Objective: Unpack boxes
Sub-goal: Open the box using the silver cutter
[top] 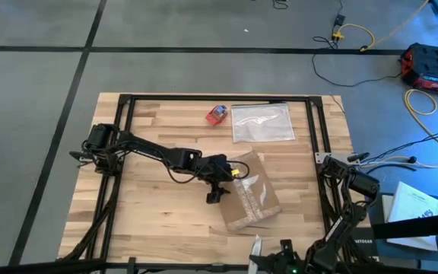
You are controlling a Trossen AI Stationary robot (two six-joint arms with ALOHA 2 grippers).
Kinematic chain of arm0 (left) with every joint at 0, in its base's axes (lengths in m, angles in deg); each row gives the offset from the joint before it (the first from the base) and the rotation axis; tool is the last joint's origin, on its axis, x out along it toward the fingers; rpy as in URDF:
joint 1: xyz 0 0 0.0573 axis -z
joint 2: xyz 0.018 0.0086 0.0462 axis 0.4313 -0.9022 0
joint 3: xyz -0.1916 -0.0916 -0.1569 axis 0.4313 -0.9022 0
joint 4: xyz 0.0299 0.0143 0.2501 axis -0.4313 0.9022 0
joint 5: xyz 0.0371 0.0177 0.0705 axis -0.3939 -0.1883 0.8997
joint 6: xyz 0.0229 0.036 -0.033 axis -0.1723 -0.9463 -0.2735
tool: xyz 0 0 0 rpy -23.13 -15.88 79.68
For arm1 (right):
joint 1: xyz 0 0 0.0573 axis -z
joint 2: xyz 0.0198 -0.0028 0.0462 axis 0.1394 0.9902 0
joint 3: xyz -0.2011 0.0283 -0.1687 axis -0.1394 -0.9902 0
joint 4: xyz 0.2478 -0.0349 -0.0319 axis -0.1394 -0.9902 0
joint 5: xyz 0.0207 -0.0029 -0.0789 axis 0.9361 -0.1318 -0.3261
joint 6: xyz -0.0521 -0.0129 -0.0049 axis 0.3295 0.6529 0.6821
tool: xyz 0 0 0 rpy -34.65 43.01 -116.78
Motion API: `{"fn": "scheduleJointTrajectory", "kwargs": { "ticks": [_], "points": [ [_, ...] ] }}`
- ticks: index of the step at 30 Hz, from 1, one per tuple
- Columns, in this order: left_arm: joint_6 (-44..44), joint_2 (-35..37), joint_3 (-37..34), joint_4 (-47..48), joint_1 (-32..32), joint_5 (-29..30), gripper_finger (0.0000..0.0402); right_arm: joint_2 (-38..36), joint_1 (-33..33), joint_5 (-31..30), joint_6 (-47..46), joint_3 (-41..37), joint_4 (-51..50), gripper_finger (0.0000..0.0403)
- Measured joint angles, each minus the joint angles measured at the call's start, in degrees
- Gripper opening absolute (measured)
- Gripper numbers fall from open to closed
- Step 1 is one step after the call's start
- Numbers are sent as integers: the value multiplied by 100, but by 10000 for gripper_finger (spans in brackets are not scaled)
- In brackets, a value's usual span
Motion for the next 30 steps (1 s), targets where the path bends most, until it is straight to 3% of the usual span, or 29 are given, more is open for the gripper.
{"fn": "scheduleJointTrajectory", "kwargs": {
  "ticks": [6,30],
  "points": [
    [-2,0,0,-6,-2,12,234,0,-2,428,0,1,-30,61],
    [-4,20,15,-27,-4,42,234,-7,-4,490,2,4,-195,61]
  ]
}}
